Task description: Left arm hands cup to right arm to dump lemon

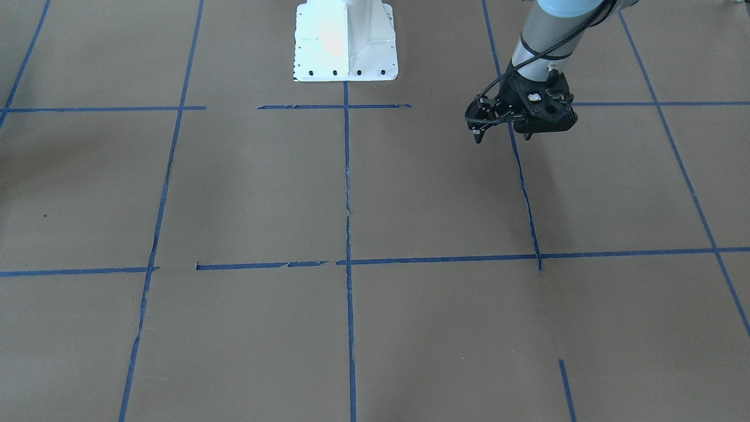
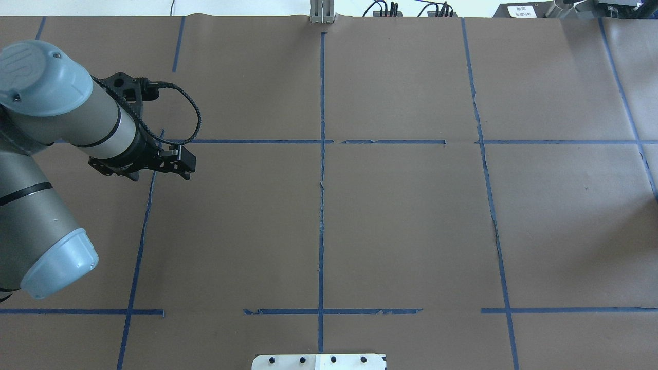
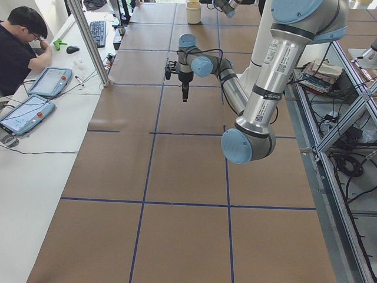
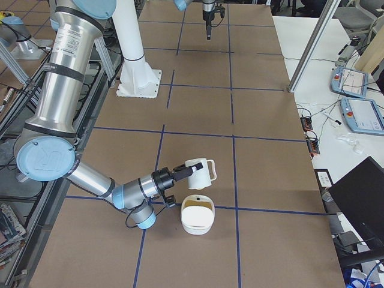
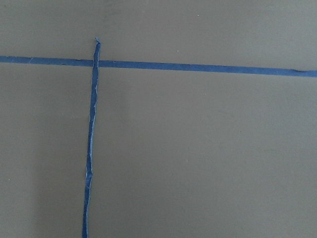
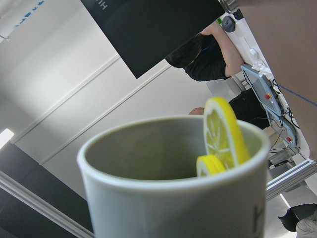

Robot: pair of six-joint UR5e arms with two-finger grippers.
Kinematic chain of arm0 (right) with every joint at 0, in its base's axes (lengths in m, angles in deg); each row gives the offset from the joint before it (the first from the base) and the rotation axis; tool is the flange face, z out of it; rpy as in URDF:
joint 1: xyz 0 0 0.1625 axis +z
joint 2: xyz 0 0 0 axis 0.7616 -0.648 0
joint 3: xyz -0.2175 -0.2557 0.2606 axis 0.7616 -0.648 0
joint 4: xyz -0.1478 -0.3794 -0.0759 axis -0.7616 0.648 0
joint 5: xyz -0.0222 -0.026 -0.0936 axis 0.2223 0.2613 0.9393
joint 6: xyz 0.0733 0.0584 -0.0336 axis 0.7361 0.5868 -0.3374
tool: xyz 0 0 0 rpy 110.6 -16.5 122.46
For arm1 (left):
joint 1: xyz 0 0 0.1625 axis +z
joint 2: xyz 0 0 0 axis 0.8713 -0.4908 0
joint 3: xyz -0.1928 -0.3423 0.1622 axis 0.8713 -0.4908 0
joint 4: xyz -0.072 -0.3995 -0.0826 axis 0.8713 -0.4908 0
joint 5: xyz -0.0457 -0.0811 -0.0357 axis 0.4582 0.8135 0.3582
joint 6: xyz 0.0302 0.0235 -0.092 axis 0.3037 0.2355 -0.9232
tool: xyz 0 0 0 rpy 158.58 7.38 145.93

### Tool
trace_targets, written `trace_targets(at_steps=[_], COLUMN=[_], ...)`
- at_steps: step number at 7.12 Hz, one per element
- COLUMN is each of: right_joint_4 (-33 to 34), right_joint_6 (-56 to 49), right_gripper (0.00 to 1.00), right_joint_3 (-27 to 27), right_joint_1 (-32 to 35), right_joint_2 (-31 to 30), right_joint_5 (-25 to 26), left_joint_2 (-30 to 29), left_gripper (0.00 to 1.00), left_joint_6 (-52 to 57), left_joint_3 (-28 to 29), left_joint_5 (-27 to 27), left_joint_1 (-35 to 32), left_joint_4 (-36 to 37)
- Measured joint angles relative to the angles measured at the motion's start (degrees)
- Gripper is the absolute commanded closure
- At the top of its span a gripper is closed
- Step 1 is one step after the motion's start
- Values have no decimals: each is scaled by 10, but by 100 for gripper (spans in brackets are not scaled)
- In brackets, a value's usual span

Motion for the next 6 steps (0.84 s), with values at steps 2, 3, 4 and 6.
trace_targets(at_steps=[2, 3, 4, 6], right_joint_4=[-29, -64, -93, -110], right_joint_6=[21, 25, 27, 37], right_gripper=[95, 95, 95, 95], right_joint_3=[-36, -71, -95, -108], right_joint_1=[0, -1, -1, -2], right_joint_2=[-5, -5, -4, -1], right_joint_5=[9, 14, 17, 19], left_joint_2=[-4, -5, -6, -7], left_gripper=[0, 0, 0, 0], left_joint_6=[0, 0, 0, 1], left_joint_3=[1, 1, 1, 2], left_joint_5=[-1, -1, -1, -1], left_joint_1=[0, 0, 0, 0], left_joint_4=[0, 0, 0, 0])
